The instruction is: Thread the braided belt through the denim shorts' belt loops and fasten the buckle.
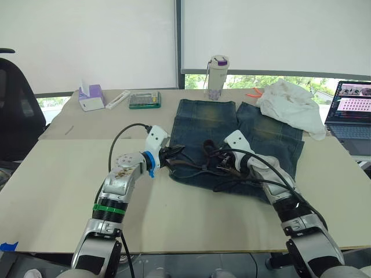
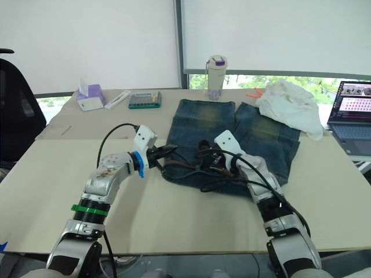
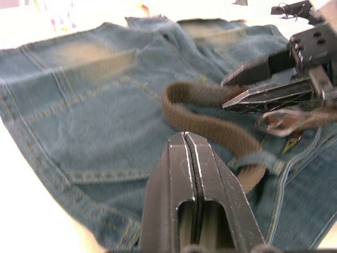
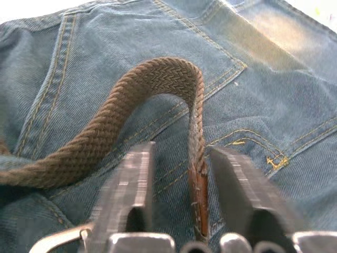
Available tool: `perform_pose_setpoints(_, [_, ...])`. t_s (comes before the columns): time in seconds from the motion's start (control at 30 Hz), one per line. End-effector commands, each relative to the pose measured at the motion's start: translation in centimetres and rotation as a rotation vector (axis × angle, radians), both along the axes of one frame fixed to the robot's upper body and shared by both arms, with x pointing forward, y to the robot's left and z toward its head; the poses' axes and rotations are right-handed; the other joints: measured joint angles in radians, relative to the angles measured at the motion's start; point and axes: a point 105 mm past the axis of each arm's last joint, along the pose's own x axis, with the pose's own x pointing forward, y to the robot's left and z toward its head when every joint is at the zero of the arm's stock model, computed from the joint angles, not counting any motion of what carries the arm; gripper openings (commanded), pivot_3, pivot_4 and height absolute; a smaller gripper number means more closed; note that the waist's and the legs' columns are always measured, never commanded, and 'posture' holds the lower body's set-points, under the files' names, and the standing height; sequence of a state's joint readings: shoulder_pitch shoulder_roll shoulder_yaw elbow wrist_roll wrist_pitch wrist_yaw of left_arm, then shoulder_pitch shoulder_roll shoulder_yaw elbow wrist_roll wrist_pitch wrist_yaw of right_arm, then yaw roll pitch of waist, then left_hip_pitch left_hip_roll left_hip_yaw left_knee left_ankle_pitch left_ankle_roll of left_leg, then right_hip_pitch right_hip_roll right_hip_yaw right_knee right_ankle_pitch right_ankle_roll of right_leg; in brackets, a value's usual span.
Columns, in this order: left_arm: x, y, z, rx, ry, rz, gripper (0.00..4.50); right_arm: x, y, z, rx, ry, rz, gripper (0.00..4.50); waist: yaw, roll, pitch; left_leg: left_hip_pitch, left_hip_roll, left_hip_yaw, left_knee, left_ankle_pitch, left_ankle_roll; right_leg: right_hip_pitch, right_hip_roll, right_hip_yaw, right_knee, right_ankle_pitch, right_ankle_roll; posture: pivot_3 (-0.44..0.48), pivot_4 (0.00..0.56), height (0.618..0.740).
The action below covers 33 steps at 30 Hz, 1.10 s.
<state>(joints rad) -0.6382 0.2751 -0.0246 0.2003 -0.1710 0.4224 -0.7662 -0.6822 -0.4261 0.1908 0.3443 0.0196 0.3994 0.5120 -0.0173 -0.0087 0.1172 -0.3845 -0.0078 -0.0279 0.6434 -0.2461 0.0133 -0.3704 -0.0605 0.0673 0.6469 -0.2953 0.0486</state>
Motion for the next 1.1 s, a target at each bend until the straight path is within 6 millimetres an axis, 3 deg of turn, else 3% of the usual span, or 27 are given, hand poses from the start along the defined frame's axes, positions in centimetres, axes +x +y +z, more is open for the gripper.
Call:
perform_pose_setpoints(0.03, [-0.4,-0.1,1.1,-0.014,-0.034,-0.009,0.00,0.1,-0.1,1.8,-0.051,-0.080,0.021,0.17,-0.001,0.000,0.000,0.000,0.000,0.000,0.000,0.000,0.000,0.000,0.000,0.000,0.000,0.000,0.000,0.000,0.150,0.740])
perform_pose_setpoints(0.2, [-0.8,-0.5,1.8,-0.030,-0.037,-0.028,0.00,0.0,-0.8,2.1,-0.125,-0.121,0.018,0.08,0.000,0.000,0.000,0.000,0.000,0.000,0.000,0.000,0.000,0.000,0.000,0.000,0.000,0.000,0.000,0.000,0.150,0.740])
perform_pose_setpoints(0.3, [-1.0,-1.0,2.5,-0.088,-0.013,-0.040,0.00,-0.4,-0.5,3.7,-0.170,-0.235,0.064,0.08,0.002,0.000,0.000,-0.001,0.000,0.000,0.000,0.000,0.000,0.000,0.000,0.000,0.000,0.000,0.000,0.000,0.150,0.740])
perform_pose_setpoints(0.47, [-2.6,-2.8,4.6,-0.374,0.182,-0.124,0.00,-2.4,0.3,8.5,-0.320,-0.691,0.191,0.08,0.001,0.000,0.000,-0.001,0.001,0.000,0.000,0.000,0.000,0.000,-0.001,0.000,-0.001,0.000,0.000,0.000,0.150,0.740])
perform_pose_setpoints(0.7, [-4.5,-5.3,5.3,-0.659,0.434,-0.216,0.00,-5.6,-0.8,10.9,-0.394,-1.005,0.241,0.08,0.001,-0.002,0.000,0.000,0.002,0.001,0.000,0.000,0.000,0.001,0.000,0.001,-0.001,0.000,0.000,0.000,0.150,0.740])
perform_pose_setpoints(0.9, [-5.1,-7.2,5.7,-0.862,0.584,-0.251,0.00,-7.4,-0.4,10.5,-0.381,-1.067,0.241,0.08,-0.002,-0.002,0.000,0.000,0.003,0.002,0.000,0.000,-0.001,0.001,0.001,0.002,-0.002,0.000,0.000,0.000,0.150,0.740])
perform_pose_setpoints(1.07, [-4.8,-7.3,5.5,-0.893,0.605,-0.215,0.00,-7.9,-0.4,10.0,-0.367,-1.053,0.219,0.08,0.001,-0.002,0.000,0.000,0.004,0.002,0.000,0.002,-0.003,0.002,0.002,0.003,-0.002,0.000,0.000,0.000,0.150,0.740])
perform_pose_setpoints(1.1, [-4.9,-7.1,5.9,-0.913,0.600,-0.232,0.26,-8.0,-0.4,9.9,-0.366,-1.050,0.216,0.03,0.003,-0.002,0.000,0.000,0.003,0.002,0.000,0.002,-0.003,0.002,0.002,0.003,-0.003,0.000,0.000,0.000,0.150,0.740])
